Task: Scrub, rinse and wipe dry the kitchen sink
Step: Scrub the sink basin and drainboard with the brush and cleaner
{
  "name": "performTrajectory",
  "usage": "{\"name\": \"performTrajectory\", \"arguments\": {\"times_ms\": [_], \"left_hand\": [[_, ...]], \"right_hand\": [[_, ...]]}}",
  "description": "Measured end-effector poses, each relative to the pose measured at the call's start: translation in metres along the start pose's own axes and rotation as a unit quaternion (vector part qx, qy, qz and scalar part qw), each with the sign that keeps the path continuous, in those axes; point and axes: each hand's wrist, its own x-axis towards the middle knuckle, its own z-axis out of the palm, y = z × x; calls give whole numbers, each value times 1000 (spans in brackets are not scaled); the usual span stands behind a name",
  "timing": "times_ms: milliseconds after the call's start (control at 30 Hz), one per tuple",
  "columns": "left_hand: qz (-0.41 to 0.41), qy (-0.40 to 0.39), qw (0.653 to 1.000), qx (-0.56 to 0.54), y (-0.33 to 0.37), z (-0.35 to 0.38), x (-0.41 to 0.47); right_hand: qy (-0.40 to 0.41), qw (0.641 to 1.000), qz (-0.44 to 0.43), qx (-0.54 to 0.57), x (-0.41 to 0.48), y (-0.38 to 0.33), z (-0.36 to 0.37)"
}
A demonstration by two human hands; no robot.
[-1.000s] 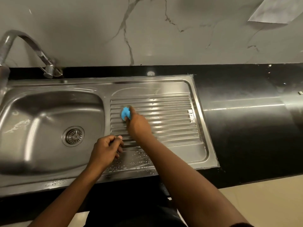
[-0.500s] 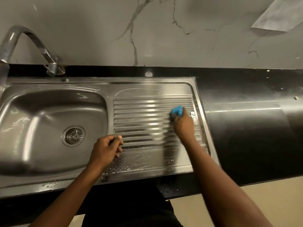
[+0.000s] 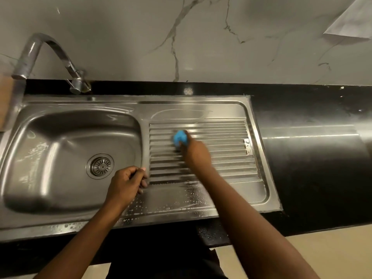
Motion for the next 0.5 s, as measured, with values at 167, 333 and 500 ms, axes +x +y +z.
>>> {"name": "performTrajectory", "arguments": {"times_ms": [167,333,500], "left_hand": [[3,-19,1000,1,-1,5,3],[1,-30,1000,-4,-1,6,5],[9,-15,1000,10,1,1,1]], "right_hand": [[133,977,166,23,-15,108,-87],[153,970,160,105,-7,82,-57],[41,992,39,116,-2,-34,30]]}}
